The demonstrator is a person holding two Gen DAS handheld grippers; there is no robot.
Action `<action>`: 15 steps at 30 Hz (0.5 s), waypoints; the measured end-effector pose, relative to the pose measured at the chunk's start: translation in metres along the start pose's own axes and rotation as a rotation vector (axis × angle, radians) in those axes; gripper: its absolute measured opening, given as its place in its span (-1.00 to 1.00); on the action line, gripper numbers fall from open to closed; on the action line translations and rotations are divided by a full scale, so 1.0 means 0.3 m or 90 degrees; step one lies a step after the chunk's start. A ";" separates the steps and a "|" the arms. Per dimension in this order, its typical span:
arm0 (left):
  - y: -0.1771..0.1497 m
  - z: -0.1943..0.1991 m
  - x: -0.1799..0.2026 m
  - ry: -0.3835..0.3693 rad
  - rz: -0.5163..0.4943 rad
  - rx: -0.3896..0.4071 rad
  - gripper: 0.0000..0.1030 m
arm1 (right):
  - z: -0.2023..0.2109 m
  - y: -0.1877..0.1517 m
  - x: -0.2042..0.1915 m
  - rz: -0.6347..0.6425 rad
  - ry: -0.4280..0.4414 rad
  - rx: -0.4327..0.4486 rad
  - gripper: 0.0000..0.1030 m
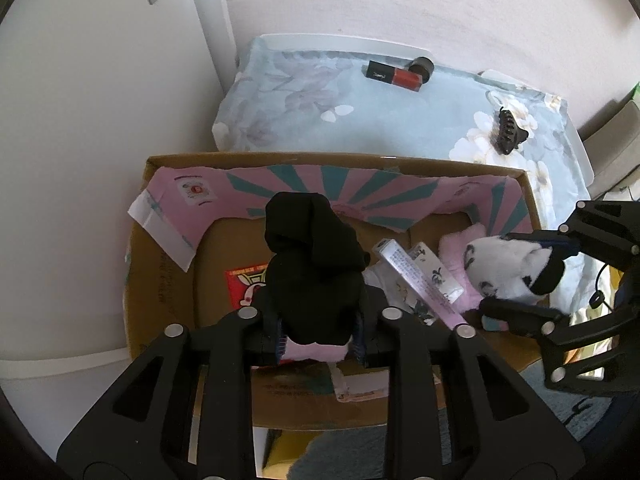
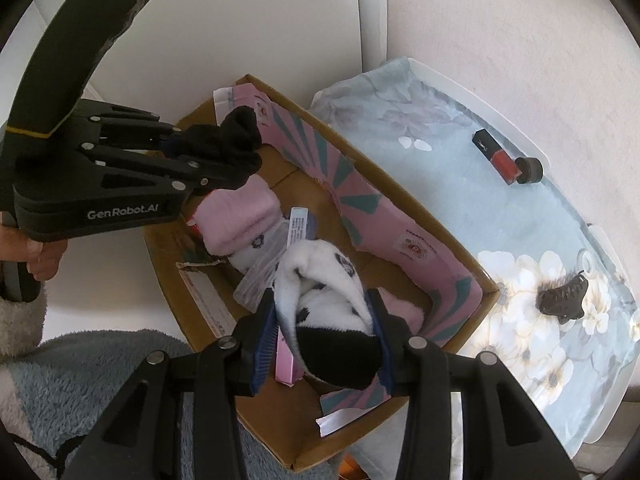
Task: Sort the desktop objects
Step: 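Carry the scrunchie and sock into the box and open both tools, then move both open tools back over the tray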
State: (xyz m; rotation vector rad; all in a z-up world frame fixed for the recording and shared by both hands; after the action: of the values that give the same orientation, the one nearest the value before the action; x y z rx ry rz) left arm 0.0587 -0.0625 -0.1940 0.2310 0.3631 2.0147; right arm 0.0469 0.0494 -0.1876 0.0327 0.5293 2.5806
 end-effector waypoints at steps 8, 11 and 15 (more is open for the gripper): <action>0.031 0.072 0.030 -0.014 -0.004 0.043 0.97 | 0.042 -0.009 0.024 -0.041 0.001 0.017 0.50; 0.049 0.084 0.035 0.002 -0.012 0.049 0.97 | 0.098 -0.005 0.042 -0.069 0.012 0.052 0.53; 0.073 0.103 0.054 -0.009 -0.016 0.056 0.97 | 0.179 0.003 0.078 -0.096 -0.005 0.093 0.54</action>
State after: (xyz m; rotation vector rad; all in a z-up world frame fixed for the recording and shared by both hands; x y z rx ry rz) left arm 0.0429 -0.0525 -0.1572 0.2946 0.4445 1.9733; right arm 0.0325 0.0795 -0.1393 0.0505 0.6900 2.3907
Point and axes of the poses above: each gripper's, at about its wrist camera, not at the fingertips, and z roughly against the way its jaws point, x to its right, y to its top, the point moved 7 cm from there along -z, roughly the way its jaws point, and after that the axes turned 8 degrees about z, right-handed, at the moved point
